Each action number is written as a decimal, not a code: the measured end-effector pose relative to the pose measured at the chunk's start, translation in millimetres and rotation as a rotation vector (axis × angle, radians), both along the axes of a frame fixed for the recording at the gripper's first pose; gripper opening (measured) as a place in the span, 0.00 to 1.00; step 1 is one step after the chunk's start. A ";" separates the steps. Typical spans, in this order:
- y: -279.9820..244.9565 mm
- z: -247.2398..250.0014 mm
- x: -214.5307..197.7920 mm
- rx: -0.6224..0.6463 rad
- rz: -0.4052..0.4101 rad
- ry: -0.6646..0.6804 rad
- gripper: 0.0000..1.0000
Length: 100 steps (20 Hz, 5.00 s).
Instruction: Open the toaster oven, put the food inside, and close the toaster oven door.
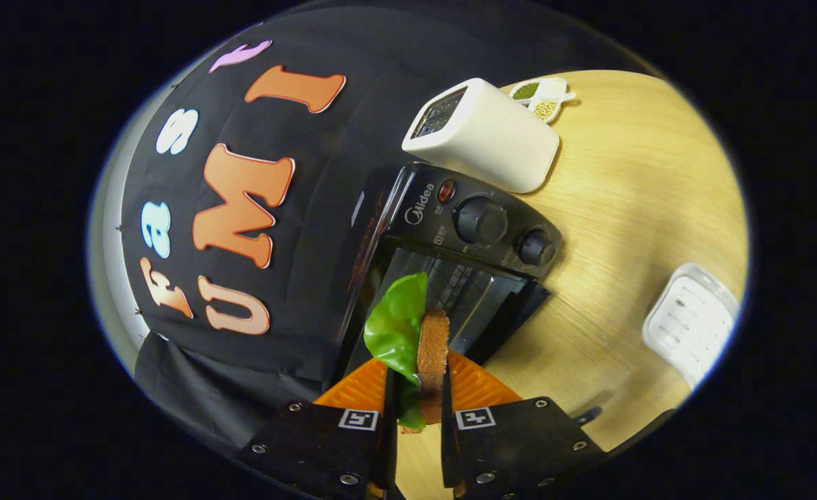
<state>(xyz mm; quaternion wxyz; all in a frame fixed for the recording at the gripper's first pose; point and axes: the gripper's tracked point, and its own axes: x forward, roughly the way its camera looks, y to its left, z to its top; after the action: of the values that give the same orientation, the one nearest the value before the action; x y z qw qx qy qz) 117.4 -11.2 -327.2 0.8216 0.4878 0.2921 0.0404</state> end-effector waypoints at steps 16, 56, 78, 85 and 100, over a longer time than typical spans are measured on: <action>59.1 -43.0 64.7 0.069 -0.272 0.059 0.44; -20.6 -120.1 -163.4 -1.141 0.536 0.197 1.00; 5.4 -33.8 -104.0 -1.126 0.504 0.025 1.00; 19.9 13.2 -52.6 -1.172 0.481 -0.087 1.00; 3.5 131.8 -35.8 -1.134 0.291 -0.273 1.00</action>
<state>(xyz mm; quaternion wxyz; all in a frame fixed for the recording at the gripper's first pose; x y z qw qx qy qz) 81.6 -7.7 -195.4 0.9698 -0.0810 0.2238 0.0524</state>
